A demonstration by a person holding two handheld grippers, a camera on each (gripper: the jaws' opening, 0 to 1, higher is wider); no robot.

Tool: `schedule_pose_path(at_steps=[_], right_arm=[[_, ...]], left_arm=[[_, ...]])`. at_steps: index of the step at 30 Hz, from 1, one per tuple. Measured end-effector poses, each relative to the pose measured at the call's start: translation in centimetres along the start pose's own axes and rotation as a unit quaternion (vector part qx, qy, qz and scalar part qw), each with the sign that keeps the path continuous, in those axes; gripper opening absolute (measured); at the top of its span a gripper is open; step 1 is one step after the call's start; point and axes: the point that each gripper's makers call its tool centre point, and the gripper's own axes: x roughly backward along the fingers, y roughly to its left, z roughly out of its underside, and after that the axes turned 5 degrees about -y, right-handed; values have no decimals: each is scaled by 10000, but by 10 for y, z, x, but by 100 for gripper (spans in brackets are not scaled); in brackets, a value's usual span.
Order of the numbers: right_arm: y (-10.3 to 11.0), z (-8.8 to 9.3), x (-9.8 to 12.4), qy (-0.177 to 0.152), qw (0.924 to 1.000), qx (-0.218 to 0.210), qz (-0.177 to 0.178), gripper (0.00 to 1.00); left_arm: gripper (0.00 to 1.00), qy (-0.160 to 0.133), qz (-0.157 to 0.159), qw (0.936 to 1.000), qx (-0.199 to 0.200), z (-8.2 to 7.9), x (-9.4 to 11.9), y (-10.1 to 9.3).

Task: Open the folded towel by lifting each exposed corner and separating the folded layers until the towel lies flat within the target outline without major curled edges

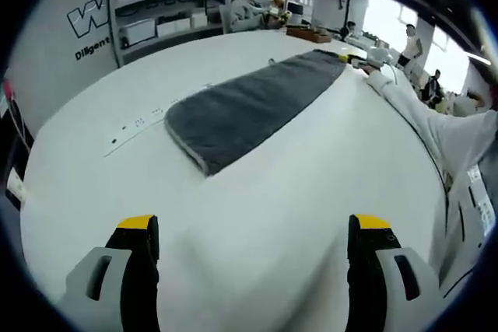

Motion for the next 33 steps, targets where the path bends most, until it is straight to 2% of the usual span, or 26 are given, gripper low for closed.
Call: schedule_pose_path(at_steps=[5,12,17,25,28,29,33], right_arm=[[15,0,16,17,9999,-54,-127,66],[70,-2,60,91,9974,37,-709,79],[103,-5,93,71,9949,41,-1005,86],[146,-8,146,101,9919,-63,-1264,97],[159,-9,160,118,9909,-110,-1334,99],[169,-10,171,94,9901,-133,-1395,99],[187,-10,187,144,9883,-173,-1507,99]], left_arm=[[99,-71,24,10000,-29,-3,5,-5],[99,-283,55,9996,-81,-13,19,-9],[99,-430,90,9990,-87,-18,27,-11],[99,-651,227,9975,-165,-29,40,-20],[99,-678,245,9972,-190,-30,40,-21],[99,-678,253,9972,-187,-30,40,-21],[99,-646,292,9974,-155,-27,35,-18]])
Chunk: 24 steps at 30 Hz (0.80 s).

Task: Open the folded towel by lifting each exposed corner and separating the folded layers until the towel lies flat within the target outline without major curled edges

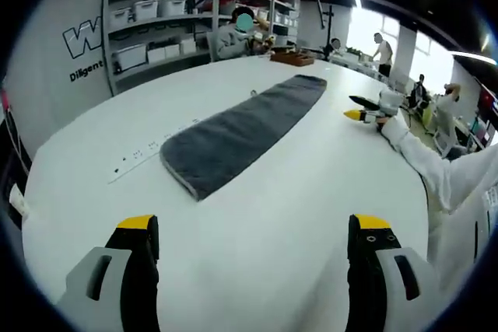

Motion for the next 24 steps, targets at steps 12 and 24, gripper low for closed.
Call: schedule_pose_path(at_steps=[12,24], right_arm=[[42,0,24,16,9998,-180,-104,99],[48,1,26,64,9999,-134,-80,98]], left_arm=[[99,-335,205,9984,395,9,-34,25],[91,-1407,770,9861,426,16,-82,35]])
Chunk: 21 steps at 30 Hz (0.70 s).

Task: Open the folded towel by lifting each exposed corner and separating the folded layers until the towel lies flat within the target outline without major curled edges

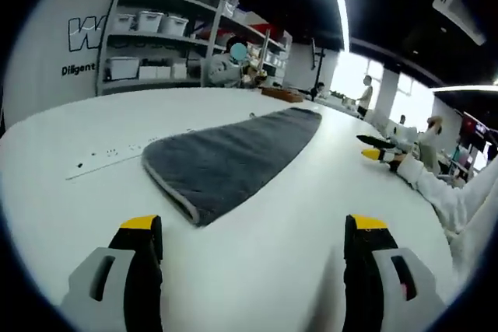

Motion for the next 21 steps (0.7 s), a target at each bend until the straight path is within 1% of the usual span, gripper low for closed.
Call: schedule_pose_path(at_steps=[2,3,5,7,8,10,12,14,16,17,20,21], right_arm=[[-1,0,0,5,10000,-5,1,97],[-1,0,0,6,10000,-6,-2,97],[-1,0,-1,7,10000,-7,-7,97],[-1,0,-1,15,10000,-7,-8,96],[-2,0,-1,15,10000,-18,-8,96],[-4,0,0,3,10000,-57,-5,96],[-5,0,0,-7,10000,-88,5,95],[-4,0,0,-10,10000,-97,8,95],[-4,0,0,8,10000,-75,-2,95],[-3,0,-1,14,10000,-61,-6,95],[-3,2,-1,48,10000,-22,-39,95],[-3,2,-2,51,10000,-23,-47,95]], left_arm=[[89,-102,-25,9998,-151,-1,-1,2],[86,-189,-16,9996,-194,-3,-3,4],[78,-287,63,9993,-224,-3,-5,4],[67,-399,129,9988,-252,-5,-7,4],[63,-416,107,9988,-251,-5,-9,7],[61,-351,-19,9990,-289,-3,-11,13],[59,-362,-51,9989,-303,-2,-13,15],[56,-443,-19,9987,-257,-3,-14,15],[50,-452,-37,9986,-273,-3,-16,16],[48,-429,-131,9985,-315,-2,-17,22],[38,-438,-194,9975,-524,-4,-20,28],[33,-434,-213,9972,-574,-4,-21,31]])
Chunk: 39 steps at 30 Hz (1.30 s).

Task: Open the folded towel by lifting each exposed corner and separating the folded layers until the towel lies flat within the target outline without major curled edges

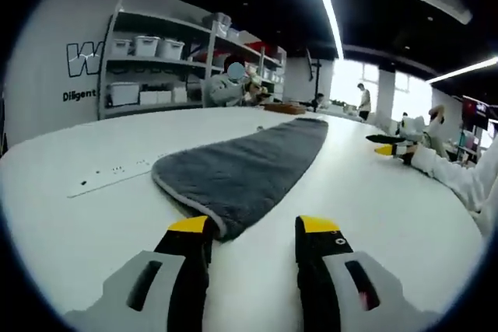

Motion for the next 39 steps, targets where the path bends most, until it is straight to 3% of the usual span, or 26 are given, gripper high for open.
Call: schedule_pose_path(at_steps=[9,17,29,33,39], right_arm=[[-1,1,0,14,10000,4,-2,93],[0,0,1,-15,10000,-44,-6,93],[-1,-1,2,-43,9999,-148,-22,93],[-1,-1,2,-53,9998,-183,-30,92],[-2,-2,3,-87,9996,-267,-39,92]], left_arm=[[6,-65,-9,9999,-146,0,3,16],[2,-88,-70,9998,-186,0,15,26],[2,-176,-1106,9937,29,6,76,86],[2,-254,-1714,9848,148,11,115,117],[2,-264,-2413,9698,232,18,162,143]])
